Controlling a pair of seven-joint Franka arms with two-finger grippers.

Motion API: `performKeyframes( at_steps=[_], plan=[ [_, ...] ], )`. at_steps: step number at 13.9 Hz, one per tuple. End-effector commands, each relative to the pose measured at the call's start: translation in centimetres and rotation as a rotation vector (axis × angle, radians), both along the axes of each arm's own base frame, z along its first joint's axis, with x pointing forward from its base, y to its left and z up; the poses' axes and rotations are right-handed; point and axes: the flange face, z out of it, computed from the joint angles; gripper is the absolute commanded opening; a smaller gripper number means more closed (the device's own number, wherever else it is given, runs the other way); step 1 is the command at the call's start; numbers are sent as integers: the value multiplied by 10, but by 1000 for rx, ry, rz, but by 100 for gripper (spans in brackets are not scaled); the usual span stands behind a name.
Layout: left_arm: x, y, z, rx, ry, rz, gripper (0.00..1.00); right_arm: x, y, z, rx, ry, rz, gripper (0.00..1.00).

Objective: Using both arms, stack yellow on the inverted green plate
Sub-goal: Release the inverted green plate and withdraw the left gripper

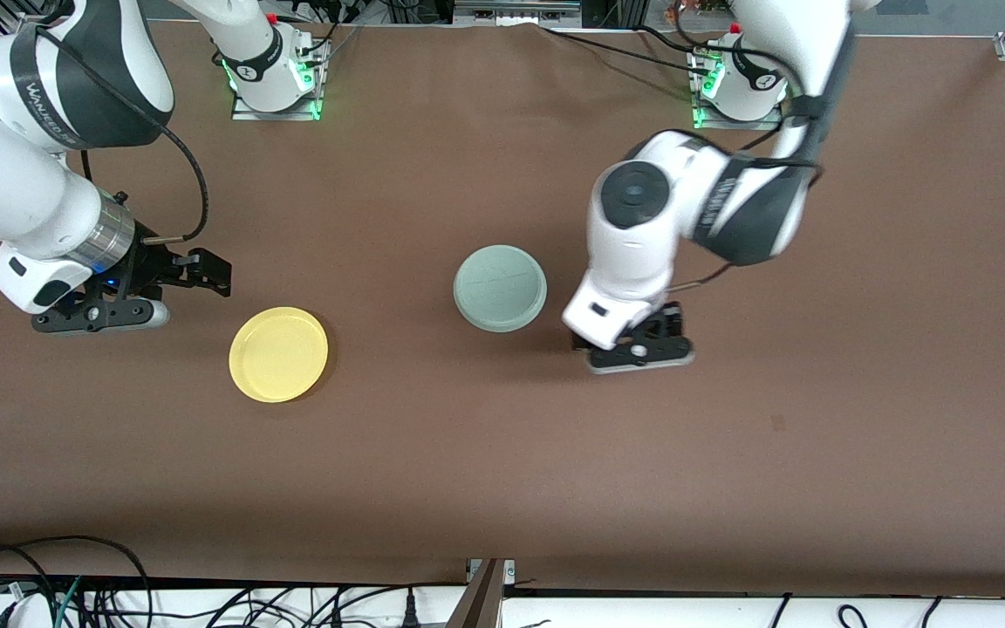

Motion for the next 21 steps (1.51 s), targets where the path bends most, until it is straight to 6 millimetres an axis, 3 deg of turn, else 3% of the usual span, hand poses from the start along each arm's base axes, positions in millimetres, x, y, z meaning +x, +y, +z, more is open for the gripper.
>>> performKeyframes(
  at_steps=[1, 5, 7, 8, 11, 15, 17, 19, 21],
  plan=[
    [7, 66, 45, -29, 69, -104, 100, 18, -30, -30, -32, 14, -24, 100],
    [7, 164, 92, -29, 154, -180, 100, 35, -74, -90, -67, 13, 25, 100],
    [-6, 187, 122, -43, 137, -163, 100, 40, -81, -127, -70, 22, 15, 100],
    [-10, 212, 131, -49, 142, -127, 100, 41, -88, -150, -71, 19, 5, 100],
    [-44, 256, 155, -51, 136, -107, 100, 33, -91, -209, -71, -16, -4, 100],
    [-82, 294, 155, -48, 141, -164, 100, -2, -97, -282, -71, -56, -10, 100],
    [-99, 316, 138, -144, 119, -115, 100, -6, -100, -306, -77, -11, -13, 100],
    [-98, 312, 137, -140, 134, -119, 100, -4, -100, -325, -77, 12, -21, 100],
    [-96, 307, 139, -75, 135, -143, 100, 1, -104, -331, -74, 13, -24, 100]
  ],
)
